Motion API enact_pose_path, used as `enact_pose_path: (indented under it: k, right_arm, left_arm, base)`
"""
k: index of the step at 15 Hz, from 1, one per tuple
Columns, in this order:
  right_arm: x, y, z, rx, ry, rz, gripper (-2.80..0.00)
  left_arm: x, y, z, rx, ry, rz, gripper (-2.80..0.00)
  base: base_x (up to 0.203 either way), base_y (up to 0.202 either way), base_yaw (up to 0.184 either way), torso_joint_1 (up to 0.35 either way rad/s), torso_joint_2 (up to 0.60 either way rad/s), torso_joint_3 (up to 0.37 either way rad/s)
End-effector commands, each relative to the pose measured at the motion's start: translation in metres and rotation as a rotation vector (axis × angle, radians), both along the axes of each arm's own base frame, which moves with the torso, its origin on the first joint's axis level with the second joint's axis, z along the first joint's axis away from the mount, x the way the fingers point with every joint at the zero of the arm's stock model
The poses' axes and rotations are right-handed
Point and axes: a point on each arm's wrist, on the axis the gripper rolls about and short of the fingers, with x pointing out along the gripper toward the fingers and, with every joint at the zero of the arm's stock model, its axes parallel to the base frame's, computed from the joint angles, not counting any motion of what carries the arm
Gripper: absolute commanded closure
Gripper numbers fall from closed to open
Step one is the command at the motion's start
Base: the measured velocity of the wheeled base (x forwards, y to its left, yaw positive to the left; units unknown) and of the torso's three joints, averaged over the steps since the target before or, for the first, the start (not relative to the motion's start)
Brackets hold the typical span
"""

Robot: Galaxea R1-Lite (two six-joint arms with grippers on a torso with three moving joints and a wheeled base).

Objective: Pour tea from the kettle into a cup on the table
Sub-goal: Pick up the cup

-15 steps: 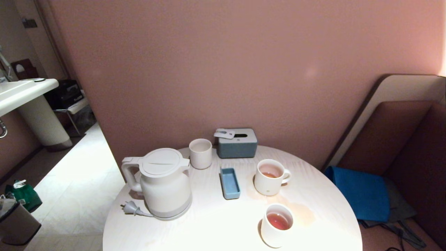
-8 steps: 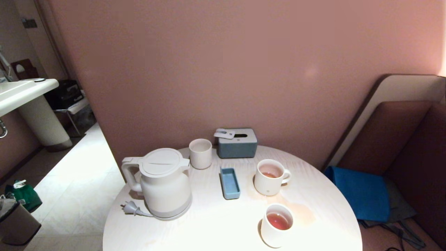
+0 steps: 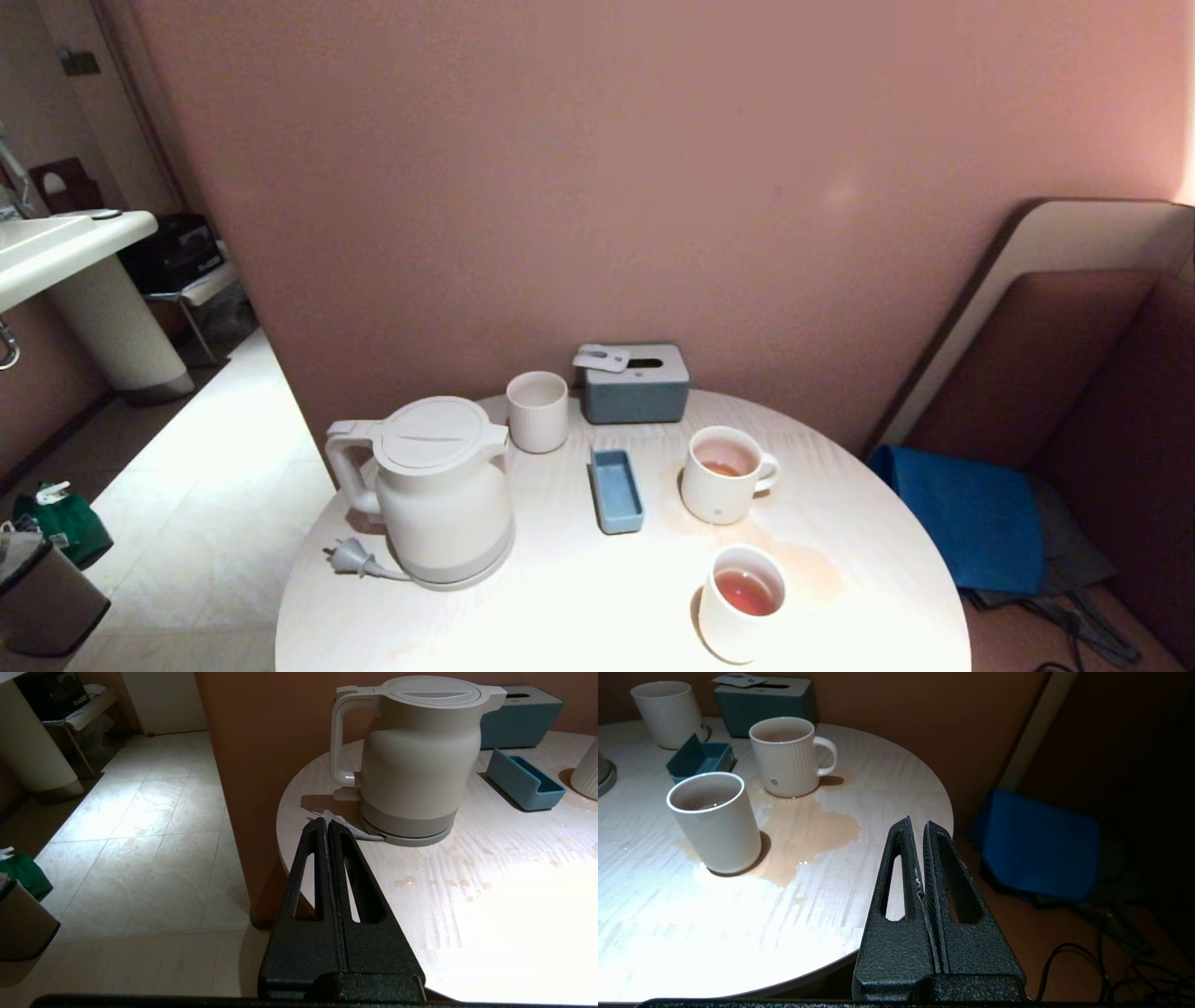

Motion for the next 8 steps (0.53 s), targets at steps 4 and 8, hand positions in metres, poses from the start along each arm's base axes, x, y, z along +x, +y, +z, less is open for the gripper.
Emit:
enact_pose_path:
  k: [4,8]
  right_arm:
    - [0.0001,0.0000,0.0000,-0.002,0.001,-0.001,0.00]
    - [0.0001,0.0000,0.0000,-0.005,0.001,0.000,0.00]
  left_arm:
    - [0.0001,0.0000,0.0001,0.000,0.001,0.000,0.00]
    - [0.0001,0.0000,-0.0001,0.000,0.003,0.000,0.00]
  base:
    - [0.000,0.000,0.000,0.000,0.00,0.000]
    - [0.000,0.000,0.000,0.000,0.00,0.000]
